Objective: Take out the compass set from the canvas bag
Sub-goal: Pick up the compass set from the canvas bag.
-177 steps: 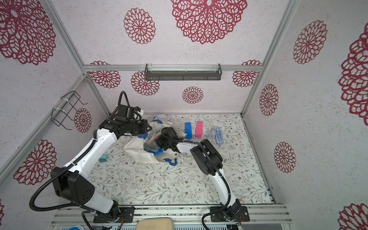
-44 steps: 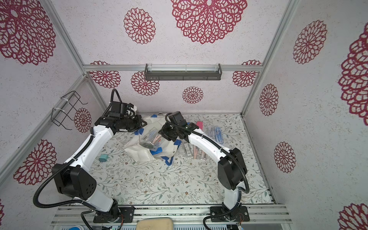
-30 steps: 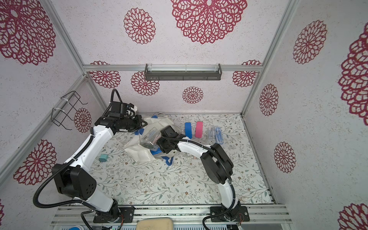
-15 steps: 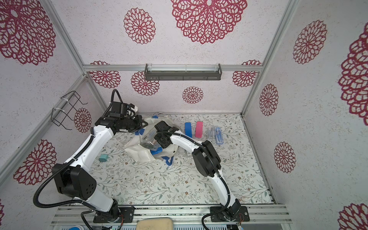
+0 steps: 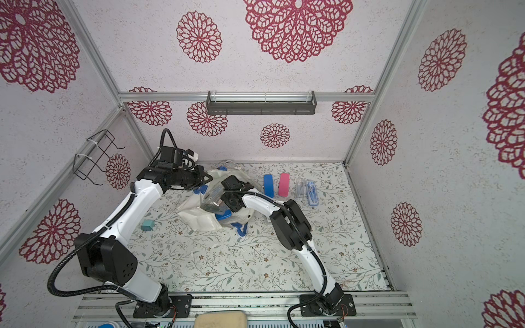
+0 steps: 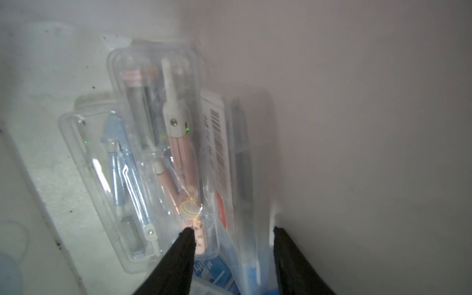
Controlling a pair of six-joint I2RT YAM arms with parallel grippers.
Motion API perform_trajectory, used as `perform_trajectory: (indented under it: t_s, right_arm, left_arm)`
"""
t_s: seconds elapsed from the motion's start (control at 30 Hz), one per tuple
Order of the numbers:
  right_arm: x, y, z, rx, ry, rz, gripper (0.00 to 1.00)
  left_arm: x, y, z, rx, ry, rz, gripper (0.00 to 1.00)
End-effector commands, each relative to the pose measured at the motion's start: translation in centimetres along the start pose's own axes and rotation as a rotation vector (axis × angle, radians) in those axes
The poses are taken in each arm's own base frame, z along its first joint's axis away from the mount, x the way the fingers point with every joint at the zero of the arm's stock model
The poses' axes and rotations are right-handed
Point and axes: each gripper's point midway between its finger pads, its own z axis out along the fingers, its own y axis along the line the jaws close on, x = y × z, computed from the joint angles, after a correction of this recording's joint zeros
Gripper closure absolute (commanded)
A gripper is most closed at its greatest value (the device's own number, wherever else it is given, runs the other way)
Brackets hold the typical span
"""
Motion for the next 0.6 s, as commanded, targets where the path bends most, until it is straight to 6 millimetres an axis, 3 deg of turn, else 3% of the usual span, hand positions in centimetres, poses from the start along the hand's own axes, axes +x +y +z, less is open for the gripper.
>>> perform_trajectory:
  t_s: [0.0, 0.13, 0.27, 0.57]
  right_arm:
    - [-1.7, 2.0, 0.2, -0.105, -0.028, 0.001, 0.52]
    - [-1.9, 3.1, 0.3, -0.162, -0.017, -0.005, 0.64]
    - [-2.1, 3.0, 0.3, -0.153, -0.01, -0.009, 0.75]
    - [-2.1, 4.6, -1.2, -0.194, 0.004, -0.066, 0.86]
  left_arm:
    - [-0.7, -2.1, -1.3, 0.064, -0.048, 0.046, 1.0]
    - [-0.7, -2.2, -1.3, 0.065, -0.047, 0.048, 1.0]
    - [-0.6, -2.2, -1.4, 0.063, -0.046, 0.049, 1.0]
    - [-0.8, -2.1, -1.5, 0.055, -0.056, 0.045, 1.0]
